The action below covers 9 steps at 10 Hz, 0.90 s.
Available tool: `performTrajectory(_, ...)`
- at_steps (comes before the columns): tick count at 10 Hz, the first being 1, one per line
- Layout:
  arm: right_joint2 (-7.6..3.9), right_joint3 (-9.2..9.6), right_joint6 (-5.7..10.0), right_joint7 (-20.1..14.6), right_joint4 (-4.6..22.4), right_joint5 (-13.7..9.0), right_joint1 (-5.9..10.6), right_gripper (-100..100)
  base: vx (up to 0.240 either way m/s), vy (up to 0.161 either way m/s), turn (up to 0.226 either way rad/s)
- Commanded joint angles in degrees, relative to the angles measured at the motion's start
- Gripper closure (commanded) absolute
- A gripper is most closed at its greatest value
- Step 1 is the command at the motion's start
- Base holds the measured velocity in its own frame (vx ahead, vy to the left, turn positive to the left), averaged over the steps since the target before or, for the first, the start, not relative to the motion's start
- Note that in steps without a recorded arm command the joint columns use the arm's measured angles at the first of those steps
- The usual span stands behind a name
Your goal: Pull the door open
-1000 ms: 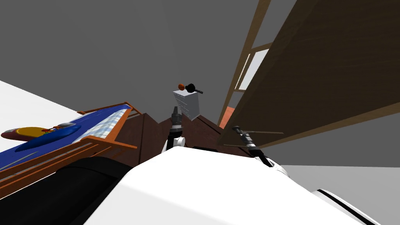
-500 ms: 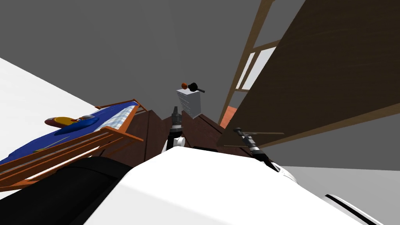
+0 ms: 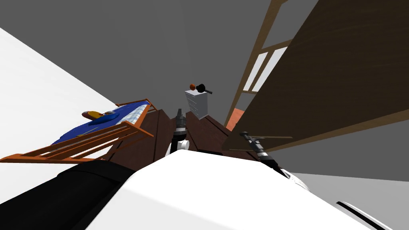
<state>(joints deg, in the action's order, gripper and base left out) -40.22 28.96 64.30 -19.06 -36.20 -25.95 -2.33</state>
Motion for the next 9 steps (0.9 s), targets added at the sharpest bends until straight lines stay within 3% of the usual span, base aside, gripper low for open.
performTrajectory(1, -0.5, 0.62, 1.41, -0.19, 0.43, -0.36, -0.7, 100, -0.215, -0.123, 0.209)
performTrajectory(5, -1.54, 1.91, 4.27, -0.92, 1.57, -1.09, -1.71, 100, -0.199, -0.086, 0.154)
performTrajectory(6, -1.07, 1.98, 3.65, -0.88, 1.51, -0.85, -1.43, 100, -0.077, -0.031, 0.029)
performTrajectory(7, -1.66, 3.44, 6.07, -0.87, 1.48, -0.56, -2.57, 100, -0.062, -0.023, -0.013)
performTrajectory(8, -1.92, 3.93, 6.91, -0.84, 1.42, -0.47, -2.96, 100, -0.098, -0.017, -0.014)
performTrajectory(9, -2.49, 5.02, 8.8, -0.77, 1.28, -0.27, -3.85, 100, -0.107, -0.044, -0.019)
